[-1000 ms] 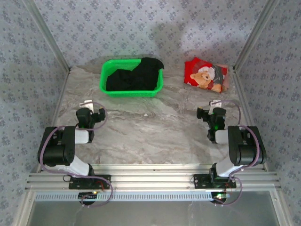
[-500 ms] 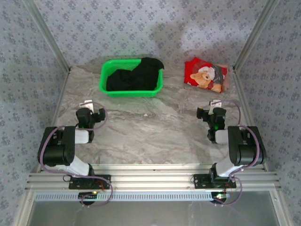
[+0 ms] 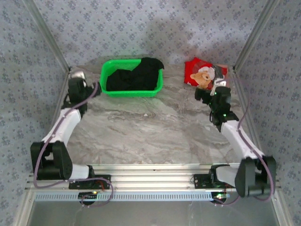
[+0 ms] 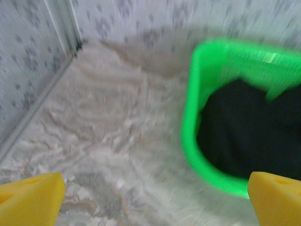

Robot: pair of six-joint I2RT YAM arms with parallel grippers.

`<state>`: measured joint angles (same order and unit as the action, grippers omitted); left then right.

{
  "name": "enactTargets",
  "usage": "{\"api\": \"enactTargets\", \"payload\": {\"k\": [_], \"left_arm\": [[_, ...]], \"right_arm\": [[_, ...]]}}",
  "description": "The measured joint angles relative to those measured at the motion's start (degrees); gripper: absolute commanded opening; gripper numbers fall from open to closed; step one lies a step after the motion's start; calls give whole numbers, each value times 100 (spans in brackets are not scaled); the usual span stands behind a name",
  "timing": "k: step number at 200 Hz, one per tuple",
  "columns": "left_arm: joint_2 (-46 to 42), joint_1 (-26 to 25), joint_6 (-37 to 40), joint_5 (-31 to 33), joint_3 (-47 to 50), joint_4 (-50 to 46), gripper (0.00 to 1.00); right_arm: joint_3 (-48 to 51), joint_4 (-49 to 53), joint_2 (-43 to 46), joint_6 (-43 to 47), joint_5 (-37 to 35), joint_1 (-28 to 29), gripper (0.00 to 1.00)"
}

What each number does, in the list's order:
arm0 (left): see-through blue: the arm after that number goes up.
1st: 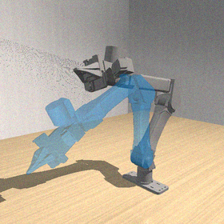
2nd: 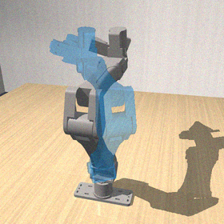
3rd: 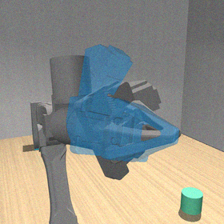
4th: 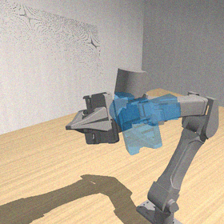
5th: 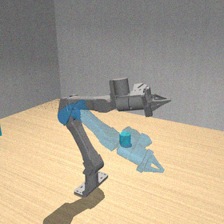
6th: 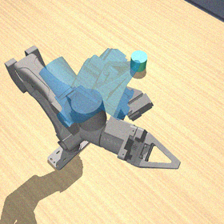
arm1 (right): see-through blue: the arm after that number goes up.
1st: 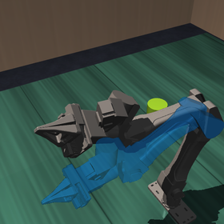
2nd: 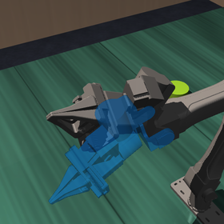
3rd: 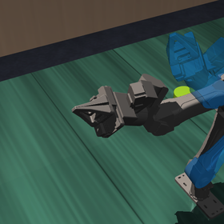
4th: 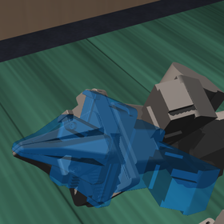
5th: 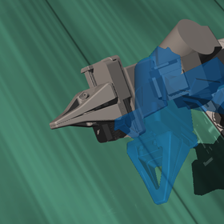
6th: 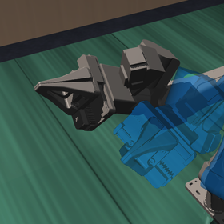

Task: Fold and stack the t-shirts

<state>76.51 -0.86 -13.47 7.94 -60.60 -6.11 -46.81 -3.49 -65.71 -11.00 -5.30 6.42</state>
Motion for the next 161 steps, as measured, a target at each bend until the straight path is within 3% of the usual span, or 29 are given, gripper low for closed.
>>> {"api": "enactTargets", "payload": {"k": [31,76,107,133,161], "left_arm": [[81,92,-516,-400,-1451,-1528,100],[2459,444,-807,-1342,-3508,-2959,97],[3871,511,-835,-1637,-4291,-3591,82],[4411,498,-837,-1742,-4658,-3783,74],[4511,479,-857,-1762,-4688,-3834,50]], "right_arm": [[-1064,1335,-50,-723,275,468,100],[-2785,2782,-1587,-1255,708,1478,100],[-3683,3261,-2437,-1434,1156,2129,100],[-4666,3679,-3327,-1545,1355,2494,100],[-5508,3963,-4148,-1705,1521,2680,100]]}}
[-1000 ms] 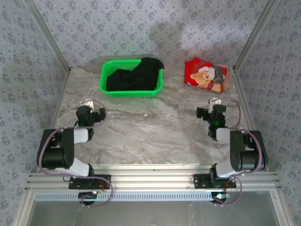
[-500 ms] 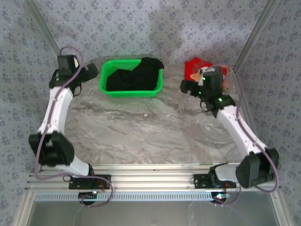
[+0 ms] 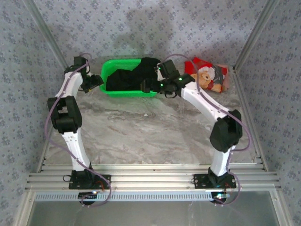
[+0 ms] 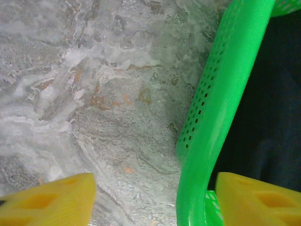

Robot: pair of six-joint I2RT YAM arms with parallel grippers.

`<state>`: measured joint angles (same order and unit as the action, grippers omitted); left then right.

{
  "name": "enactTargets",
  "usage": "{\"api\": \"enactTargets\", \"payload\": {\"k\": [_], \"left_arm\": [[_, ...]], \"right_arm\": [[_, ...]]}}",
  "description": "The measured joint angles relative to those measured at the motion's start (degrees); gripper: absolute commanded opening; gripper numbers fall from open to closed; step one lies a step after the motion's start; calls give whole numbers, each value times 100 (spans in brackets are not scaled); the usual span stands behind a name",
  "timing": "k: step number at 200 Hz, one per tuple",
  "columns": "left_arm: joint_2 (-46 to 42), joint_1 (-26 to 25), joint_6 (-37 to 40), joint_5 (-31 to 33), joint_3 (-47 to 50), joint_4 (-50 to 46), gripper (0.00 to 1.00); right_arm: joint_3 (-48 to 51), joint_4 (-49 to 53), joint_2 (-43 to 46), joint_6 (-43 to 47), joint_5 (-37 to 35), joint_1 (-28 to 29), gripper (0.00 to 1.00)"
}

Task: Fold and stack the t-shirts

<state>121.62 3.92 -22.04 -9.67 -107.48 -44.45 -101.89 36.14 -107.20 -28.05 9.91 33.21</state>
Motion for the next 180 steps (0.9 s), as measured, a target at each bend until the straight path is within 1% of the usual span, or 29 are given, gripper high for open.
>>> {"api": "enactTargets", "payload": {"k": [9,17,25,47,78,110,159,180], "left_arm": [[2,-17,22,-26,0,2,40],[2,-35,50,-79,7,44,27],[-4,-66,15,-157,55,131,17],[-166,-142,57,-308,356,389,0],[-590,-173,-9,-516,1008,555,0],[-1517,-382,-315,-516,2164,562,0],[-2632,-911,-907,-562,3401,463,0],[-2990,-970,-1150,-586,3895,466,0]], "right_arm": [[-223,46,-232,-46,22,22,100],[-468,127,-457,-96,44,37,100],[-723,199,-682,-129,61,48,100],[-1554,400,-1355,-177,140,74,100],[-2702,852,-2186,-219,125,166,100],[-3593,1412,-2796,-216,-162,299,100],[-3960,1587,-3364,-103,-463,389,100],[-4076,1596,-3473,74,-728,505,100]]}}
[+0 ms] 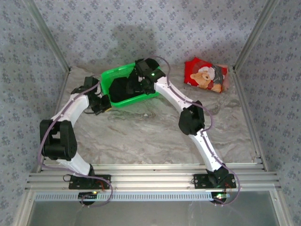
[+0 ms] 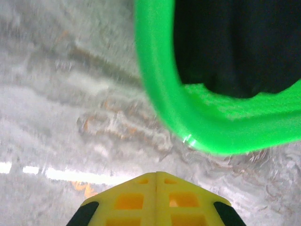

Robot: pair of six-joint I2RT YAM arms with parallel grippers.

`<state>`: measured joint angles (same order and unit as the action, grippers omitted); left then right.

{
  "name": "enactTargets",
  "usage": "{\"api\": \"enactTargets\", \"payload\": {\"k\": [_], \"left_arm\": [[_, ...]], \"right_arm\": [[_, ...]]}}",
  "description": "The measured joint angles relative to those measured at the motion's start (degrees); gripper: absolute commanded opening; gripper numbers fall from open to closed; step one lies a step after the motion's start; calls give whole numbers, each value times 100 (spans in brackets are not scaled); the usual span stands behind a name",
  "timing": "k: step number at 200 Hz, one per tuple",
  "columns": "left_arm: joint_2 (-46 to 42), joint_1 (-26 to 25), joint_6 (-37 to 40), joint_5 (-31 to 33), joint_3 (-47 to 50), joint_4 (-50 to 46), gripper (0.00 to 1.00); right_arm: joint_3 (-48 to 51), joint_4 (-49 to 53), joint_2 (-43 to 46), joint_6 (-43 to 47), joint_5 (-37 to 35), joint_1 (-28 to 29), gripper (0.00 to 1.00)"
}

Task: Fold and stack the t-shirts

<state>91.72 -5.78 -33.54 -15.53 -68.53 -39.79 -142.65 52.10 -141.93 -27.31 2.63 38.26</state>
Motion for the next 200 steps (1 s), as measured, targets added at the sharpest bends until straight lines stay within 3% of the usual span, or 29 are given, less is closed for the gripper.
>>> {"api": "enactTargets", "payload": {"k": [55,90,116,144,171,186,200], "left_arm": [[-621,46,-343,-15,433,42,0],[-734,387,-509,-11,345,107,38],[-581,640,-599,4,39,210,53],[-116,706,-780,-37,-249,671,61],[634,706,-949,-131,-566,1025,62],[1093,706,-1012,-155,-780,1099,63],[1467,706,-1054,-254,-1003,1187,62]], "right_arm": [[-20,-313,-153,280,-435,184,100],[-20,-743,-341,319,-221,205,98],[2,-911,-492,295,-50,205,92],[90,-1137,-675,116,162,199,64],[225,-1432,-776,-177,382,157,21],[326,-1696,-754,-291,472,136,4],[474,-1895,-645,-341,590,107,0]]}}
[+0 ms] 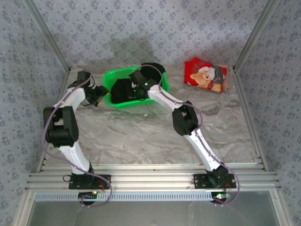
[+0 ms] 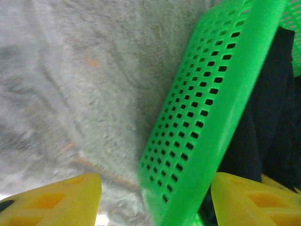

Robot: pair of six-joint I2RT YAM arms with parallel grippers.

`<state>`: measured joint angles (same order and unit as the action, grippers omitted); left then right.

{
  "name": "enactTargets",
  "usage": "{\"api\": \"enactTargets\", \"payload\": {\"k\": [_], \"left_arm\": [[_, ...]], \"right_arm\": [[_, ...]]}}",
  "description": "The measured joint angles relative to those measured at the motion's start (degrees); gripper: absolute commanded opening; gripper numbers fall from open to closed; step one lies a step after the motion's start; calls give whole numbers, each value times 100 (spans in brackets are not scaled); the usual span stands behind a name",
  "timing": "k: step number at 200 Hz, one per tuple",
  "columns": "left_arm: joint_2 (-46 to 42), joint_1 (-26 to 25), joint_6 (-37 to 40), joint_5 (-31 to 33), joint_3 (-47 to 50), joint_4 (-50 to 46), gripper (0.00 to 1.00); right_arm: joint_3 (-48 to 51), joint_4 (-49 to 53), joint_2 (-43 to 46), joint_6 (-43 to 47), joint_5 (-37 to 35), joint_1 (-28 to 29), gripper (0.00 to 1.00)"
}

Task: Fold and stack the t-shirts

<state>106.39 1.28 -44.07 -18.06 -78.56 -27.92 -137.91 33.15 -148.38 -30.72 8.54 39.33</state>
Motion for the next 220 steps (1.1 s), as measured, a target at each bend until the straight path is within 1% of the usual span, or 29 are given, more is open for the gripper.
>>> {"api": "enactTargets", "payload": {"k": [22,36,41,53,69,87,99,119,128,146,172,199,220], "left_arm": [[446,-11,-17,-13,-417,13,60],[614,-11,-20,-35,-595,11,56],[643,-11,-15,-46,-638,9,52],[697,-11,-20,-74,-717,-7,41],[719,7,-22,-133,-767,-2,21],[699,57,181,-474,-778,173,0],[658,125,22,-424,-820,264,0],[527,516,-114,-501,-608,302,0],[348,745,-221,-514,-352,402,0],[-131,1211,-529,-365,103,372,0],[-647,1606,-997,55,518,306,0],[-1163,1674,-1351,496,931,293,0],[-1716,1742,-1451,772,1331,245,0]], "right_arm": [[219,-59,455,26,160,-66,0],[479,-83,1023,24,245,-144,0],[586,-92,1272,22,275,-181,0],[811,-87,1947,2,317,-304,0],[1045,-81,3005,4,197,-527,0],[1241,-63,4291,-20,66,-887,0],[1239,-42,4996,-116,87,-1202,0],[1281,59,5976,-240,74,-1714,0],[1390,92,6288,-262,68,-1792,0],[1742,146,6754,-295,125,-1753,0],[2063,400,6881,-339,142,-1775,0],[2409,702,6596,-382,144,-1834,0],[2817,822,6559,-501,175,-1864,0]]}}
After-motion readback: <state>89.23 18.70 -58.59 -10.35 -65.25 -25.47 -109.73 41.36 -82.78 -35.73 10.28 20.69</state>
